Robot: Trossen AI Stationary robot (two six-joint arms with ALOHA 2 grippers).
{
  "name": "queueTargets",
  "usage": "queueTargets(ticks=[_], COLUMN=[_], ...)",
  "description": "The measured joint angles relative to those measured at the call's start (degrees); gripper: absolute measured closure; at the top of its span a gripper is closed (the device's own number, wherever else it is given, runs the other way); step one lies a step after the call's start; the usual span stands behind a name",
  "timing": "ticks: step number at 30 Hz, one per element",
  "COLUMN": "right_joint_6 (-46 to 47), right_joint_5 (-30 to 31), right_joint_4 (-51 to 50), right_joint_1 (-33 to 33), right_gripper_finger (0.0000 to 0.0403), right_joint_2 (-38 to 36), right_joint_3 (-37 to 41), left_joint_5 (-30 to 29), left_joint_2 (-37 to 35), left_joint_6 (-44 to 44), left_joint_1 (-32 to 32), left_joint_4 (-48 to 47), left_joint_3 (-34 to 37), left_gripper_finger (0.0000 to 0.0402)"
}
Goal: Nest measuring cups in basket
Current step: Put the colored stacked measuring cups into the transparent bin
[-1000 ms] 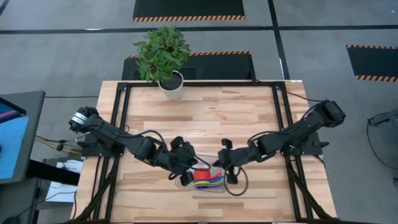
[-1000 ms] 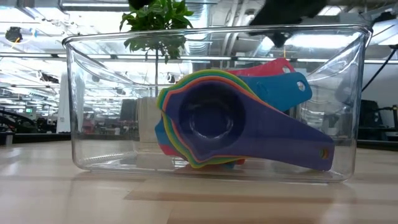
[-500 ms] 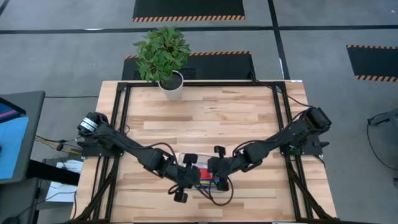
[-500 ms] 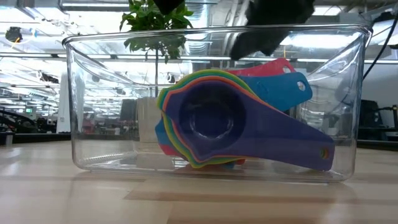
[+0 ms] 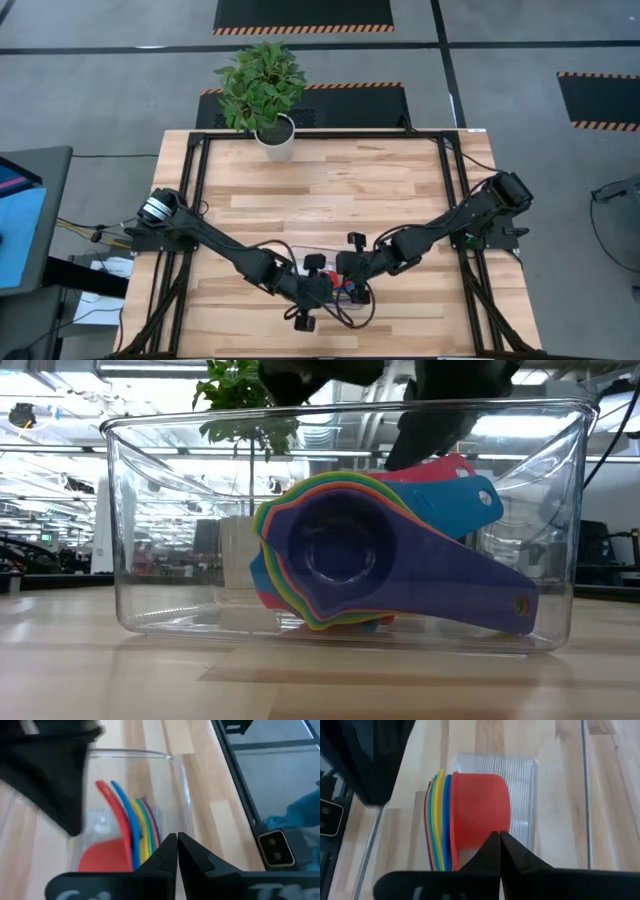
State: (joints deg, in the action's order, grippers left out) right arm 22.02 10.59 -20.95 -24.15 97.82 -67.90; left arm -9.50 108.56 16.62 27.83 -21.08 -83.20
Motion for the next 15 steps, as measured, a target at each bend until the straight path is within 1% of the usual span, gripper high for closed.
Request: queueTargets(ticks=[3, 5, 9, 12, 15], right_joint_6=[0.00, 0.00, 0.00, -0.02, -0.05], right_joint_5=[0.01, -0.01, -0.02, -0.02, -0.05], right_joint_4=[0.08, 0.24, 0.37, 0.53, 0.47], right_joint_1=[0.74, 1.13, 1.61, 1.63, 1.63], right_gripper_finger=[0.0396, 0.0398, 0.0392, 0.0388, 0.0395], right_joint_2=[0.00, 0.00, 0.00, 0.00, 0.00], right_joint_3=[0.02, 0.00, 0.02, 0.02, 0.02], left_joint_5=[0.48, 1.22, 1.13, -0.78, -1.69], left_joint_2=[1.20, 1.72, 2.20, 2.20, 2.20], left_joint_6=[0.58, 1.04, 1.57, 1.34, 1.16], left_joint_1=[0.24, 0.24, 0.24, 0.24, 0.24], left_joint_4=[-1.41, -0.35, -1.07, -1.05, -1.24], left_joint_3=[0.17, 0.08, 0.06, 0.06, 0.06], left_gripper_finger=[0.0402, 0.0402, 0.0401, 0.0401, 0.0401])
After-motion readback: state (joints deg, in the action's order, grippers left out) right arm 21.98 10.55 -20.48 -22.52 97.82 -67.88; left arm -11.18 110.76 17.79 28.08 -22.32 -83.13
